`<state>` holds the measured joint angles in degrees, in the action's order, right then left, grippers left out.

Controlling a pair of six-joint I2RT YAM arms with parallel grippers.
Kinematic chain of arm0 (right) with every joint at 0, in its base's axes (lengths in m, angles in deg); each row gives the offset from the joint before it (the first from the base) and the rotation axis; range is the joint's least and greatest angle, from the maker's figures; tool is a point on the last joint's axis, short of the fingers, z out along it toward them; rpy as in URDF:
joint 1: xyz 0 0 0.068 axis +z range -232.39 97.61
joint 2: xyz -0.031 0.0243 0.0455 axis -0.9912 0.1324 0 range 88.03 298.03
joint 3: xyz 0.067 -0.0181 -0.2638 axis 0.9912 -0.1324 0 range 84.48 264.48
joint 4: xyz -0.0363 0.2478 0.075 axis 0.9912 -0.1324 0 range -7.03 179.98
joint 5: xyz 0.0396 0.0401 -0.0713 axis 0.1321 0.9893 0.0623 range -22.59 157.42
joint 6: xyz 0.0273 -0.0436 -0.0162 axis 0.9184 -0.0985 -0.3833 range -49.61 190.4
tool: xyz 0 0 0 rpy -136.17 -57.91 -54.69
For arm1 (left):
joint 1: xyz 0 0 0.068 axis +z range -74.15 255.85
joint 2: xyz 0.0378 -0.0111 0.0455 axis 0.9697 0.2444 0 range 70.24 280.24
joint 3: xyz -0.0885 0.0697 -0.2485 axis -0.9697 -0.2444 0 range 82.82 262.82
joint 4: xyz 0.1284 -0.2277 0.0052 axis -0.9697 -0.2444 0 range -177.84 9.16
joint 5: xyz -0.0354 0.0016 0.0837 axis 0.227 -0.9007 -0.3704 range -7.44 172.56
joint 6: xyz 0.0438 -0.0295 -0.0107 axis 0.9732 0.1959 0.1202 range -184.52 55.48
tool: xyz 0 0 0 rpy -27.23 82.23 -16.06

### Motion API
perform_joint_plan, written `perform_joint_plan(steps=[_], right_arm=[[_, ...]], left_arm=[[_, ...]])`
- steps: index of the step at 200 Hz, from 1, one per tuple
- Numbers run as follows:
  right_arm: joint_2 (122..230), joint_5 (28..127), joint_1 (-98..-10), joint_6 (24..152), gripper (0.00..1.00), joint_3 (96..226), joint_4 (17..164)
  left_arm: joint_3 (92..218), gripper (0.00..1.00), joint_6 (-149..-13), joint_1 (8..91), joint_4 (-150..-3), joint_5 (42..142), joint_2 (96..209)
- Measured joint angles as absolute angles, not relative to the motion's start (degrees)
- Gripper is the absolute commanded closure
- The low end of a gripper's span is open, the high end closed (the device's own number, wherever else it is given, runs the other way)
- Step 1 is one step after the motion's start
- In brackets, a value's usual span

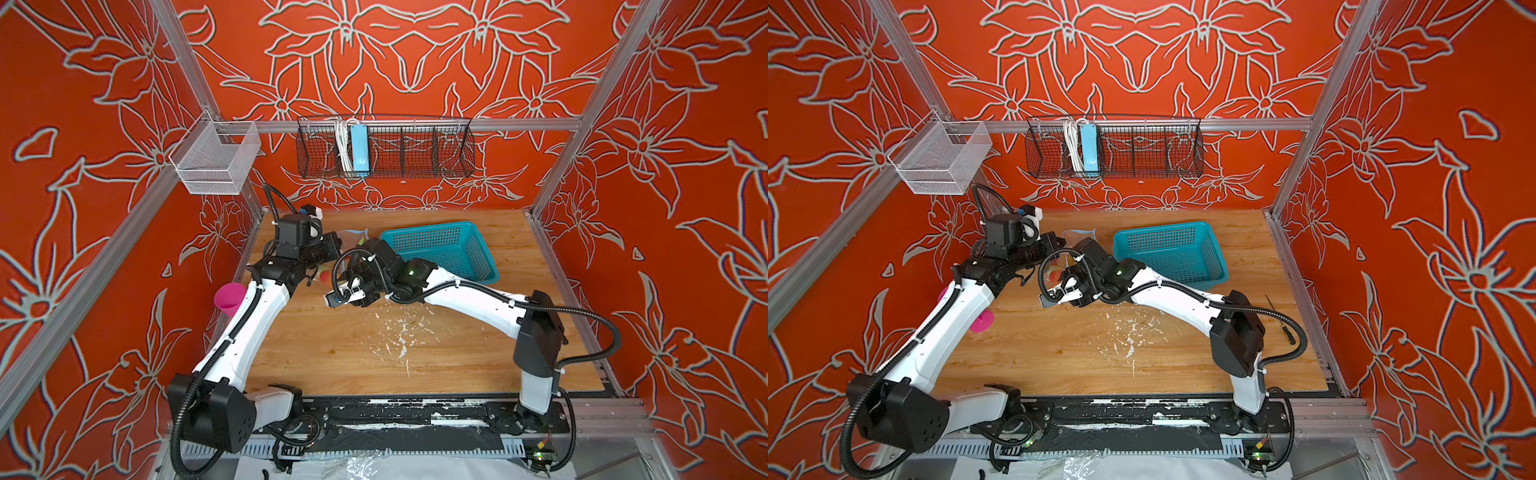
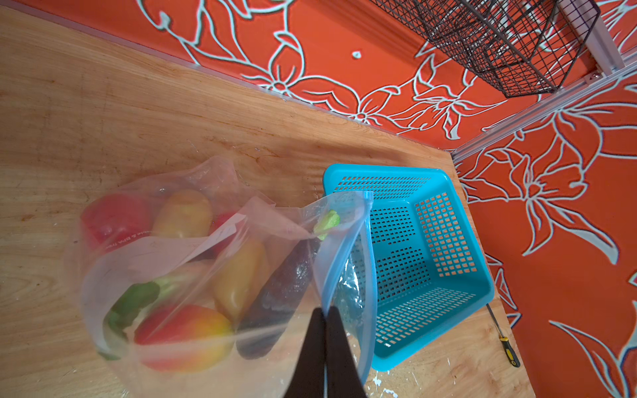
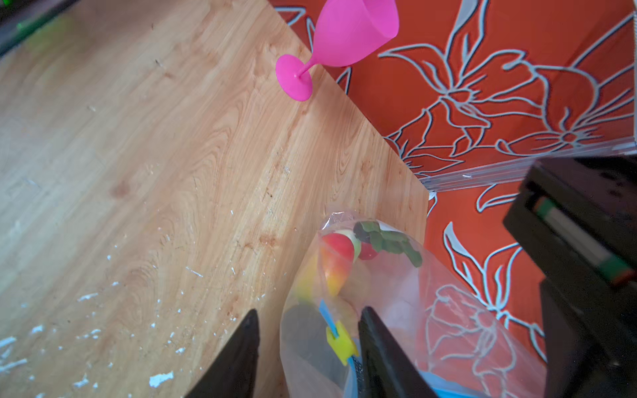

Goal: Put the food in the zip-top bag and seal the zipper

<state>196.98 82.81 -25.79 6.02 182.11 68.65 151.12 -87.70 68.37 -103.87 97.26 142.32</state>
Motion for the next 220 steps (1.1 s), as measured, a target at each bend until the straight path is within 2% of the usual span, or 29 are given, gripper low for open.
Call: perform_joint_plan(steps=[82, 149, 205, 220], right_arm=[[200.0, 79.4, -25.8, 2.6, 0.74, 185.6, 67.2], [200.2, 78.2, -25.8, 1.9, 0.80, 186.1, 66.6], [200.2, 77.8, -25.8, 2.1, 1.00, 187.3, 66.4], [200.6, 77.7, -25.7, 2.3, 1.00, 188.5, 66.1]], left_arm=[[151.1, 1.00, -87.7, 68.4, -103.9, 97.4, 142.3], [151.1, 1.00, -87.7, 68.4, -103.9, 97.5, 142.3], [151.1, 1.00, -87.7, 68.4, -104.0, 97.4, 142.3], [151.1, 0.98, -87.6, 68.4, -103.8, 97.0, 142.3]])
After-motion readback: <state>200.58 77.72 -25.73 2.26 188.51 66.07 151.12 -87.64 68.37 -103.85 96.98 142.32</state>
